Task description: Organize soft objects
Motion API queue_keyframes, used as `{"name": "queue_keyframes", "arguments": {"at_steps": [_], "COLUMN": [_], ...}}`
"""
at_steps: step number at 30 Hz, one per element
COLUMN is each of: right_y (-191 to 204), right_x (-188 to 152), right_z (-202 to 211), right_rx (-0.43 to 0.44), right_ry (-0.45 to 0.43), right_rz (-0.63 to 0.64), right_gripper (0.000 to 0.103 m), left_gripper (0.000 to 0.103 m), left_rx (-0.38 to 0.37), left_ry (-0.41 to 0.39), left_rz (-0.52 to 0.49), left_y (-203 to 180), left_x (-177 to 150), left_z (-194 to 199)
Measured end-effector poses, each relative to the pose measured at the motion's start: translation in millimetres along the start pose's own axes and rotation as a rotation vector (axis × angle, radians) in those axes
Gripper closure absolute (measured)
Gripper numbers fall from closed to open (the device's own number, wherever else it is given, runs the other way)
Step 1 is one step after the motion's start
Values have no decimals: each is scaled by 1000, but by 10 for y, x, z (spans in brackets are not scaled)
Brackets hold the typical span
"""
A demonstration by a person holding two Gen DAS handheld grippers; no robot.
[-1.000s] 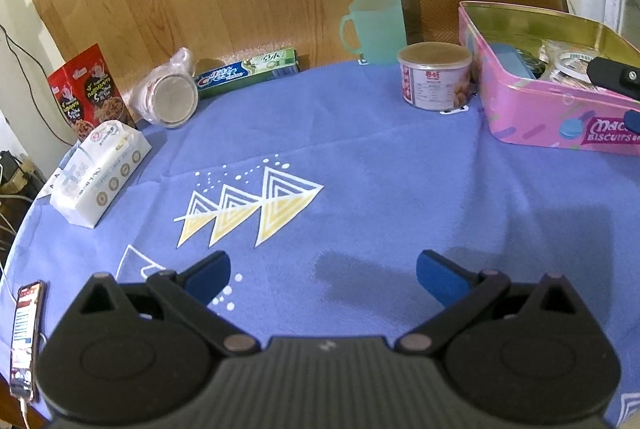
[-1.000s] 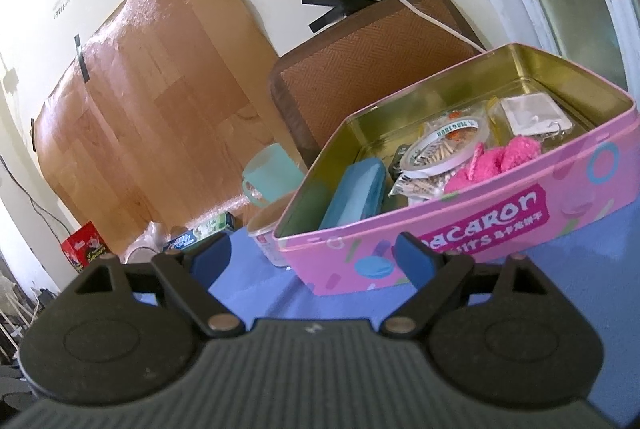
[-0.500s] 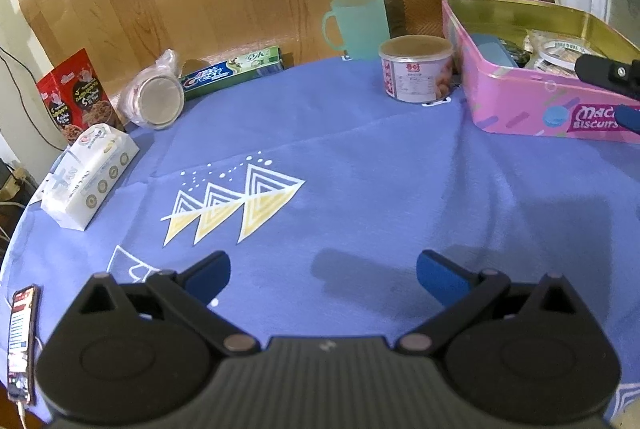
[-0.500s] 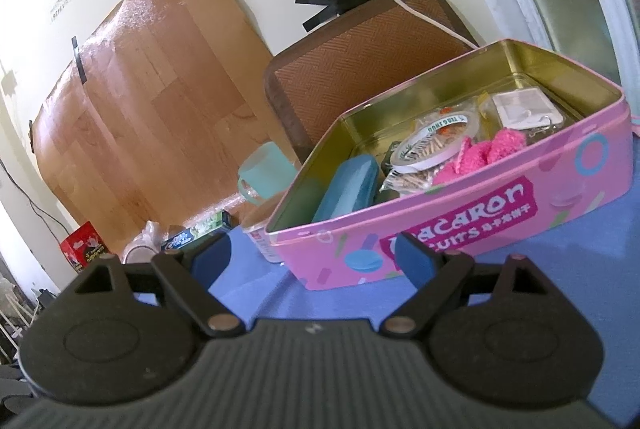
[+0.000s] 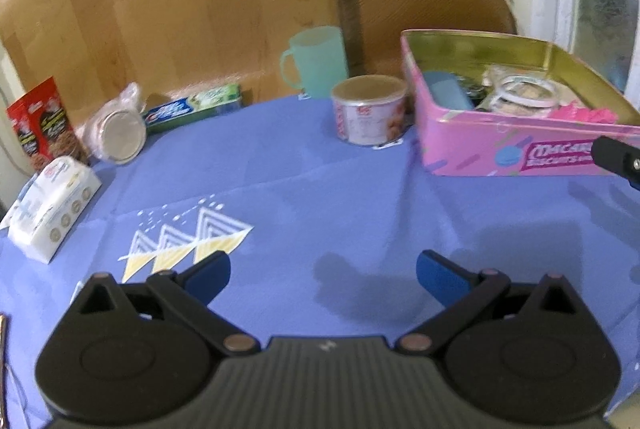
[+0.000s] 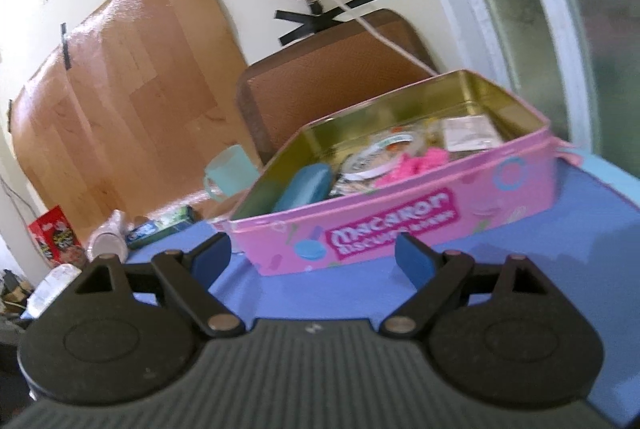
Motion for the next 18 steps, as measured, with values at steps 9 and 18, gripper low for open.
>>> {"name": "queue_keyframes", "arguments": {"at_steps": [9,18], "right_y": [9,86], "right_x": [46,13], "right_z": [94,53], "right_rx": [-55,-47], "right_ry": [-25,-12], "right_rz": [13,39], "right_gripper": [12,12], "left_gripper": [0,0], "left_rx": [-66,-75], "left_ry": [-2,8], "left_rz": [-36,-25], "left_y": [-100,-52], "left_x": [-22,-67], "left_z": [-27,-46]}}
Point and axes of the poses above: each gripper's, at about its wrist camera, not at the fingertips, and z roughly against the way its jaws point, y to its left, x to its top, the point moved 4 cm from there along -z, roughly the way its jaws point, and after that the axes turned 3 degrees about -x, right-handed, at the moved point
